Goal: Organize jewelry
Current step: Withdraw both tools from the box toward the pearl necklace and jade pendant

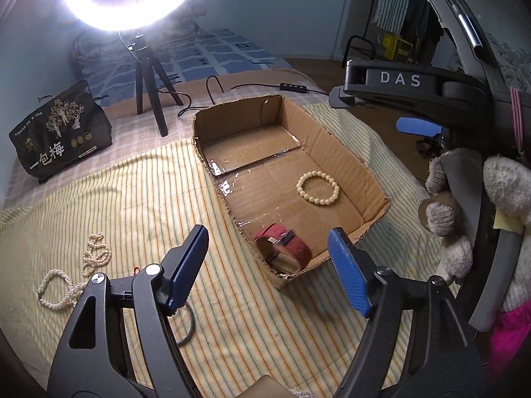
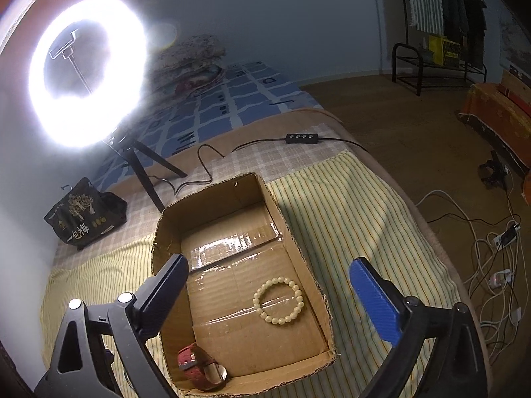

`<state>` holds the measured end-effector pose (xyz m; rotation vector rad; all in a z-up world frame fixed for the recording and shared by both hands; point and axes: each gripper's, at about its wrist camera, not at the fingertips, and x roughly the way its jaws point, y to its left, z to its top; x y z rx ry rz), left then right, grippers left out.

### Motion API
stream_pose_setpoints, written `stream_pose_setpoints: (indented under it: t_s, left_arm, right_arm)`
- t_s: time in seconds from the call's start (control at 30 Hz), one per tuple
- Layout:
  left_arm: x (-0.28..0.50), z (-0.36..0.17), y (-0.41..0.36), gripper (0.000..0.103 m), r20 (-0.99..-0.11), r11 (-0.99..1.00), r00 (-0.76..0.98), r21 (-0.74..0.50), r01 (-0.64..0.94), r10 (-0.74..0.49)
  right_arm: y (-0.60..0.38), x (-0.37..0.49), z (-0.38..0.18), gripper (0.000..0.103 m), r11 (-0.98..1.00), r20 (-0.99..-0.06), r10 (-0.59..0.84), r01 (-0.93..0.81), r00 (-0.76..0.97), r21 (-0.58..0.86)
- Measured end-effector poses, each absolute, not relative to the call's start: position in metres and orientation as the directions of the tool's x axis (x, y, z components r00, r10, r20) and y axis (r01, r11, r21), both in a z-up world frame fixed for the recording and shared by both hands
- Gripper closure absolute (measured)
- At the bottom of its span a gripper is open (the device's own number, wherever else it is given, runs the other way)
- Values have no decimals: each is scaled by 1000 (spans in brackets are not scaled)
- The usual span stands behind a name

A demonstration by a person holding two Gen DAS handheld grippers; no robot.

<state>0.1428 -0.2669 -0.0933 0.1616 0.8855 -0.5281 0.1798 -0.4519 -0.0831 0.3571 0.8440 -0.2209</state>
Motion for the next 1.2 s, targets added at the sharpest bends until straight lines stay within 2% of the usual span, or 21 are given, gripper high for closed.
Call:
stream_pose_setpoints:
  t_s: [0.3,0.77,1.2]
  left_arm:
    - [141,-87,-239,26,-772,875,544,-33,483,-329]
    - [149,-77,-147,26,-770,931,592,-7,365,-239]
    - [161,-91,-39,26,-805,983,580,-22,180,-124]
  right_arm:
    - [-439,176,-74,4,929,-741,-26,289,671,229]
    - [-378,173,-62,5,965,-718,68,136,693,223]
    - [-307,170,-83,15,976,-770,207,-69,604,208]
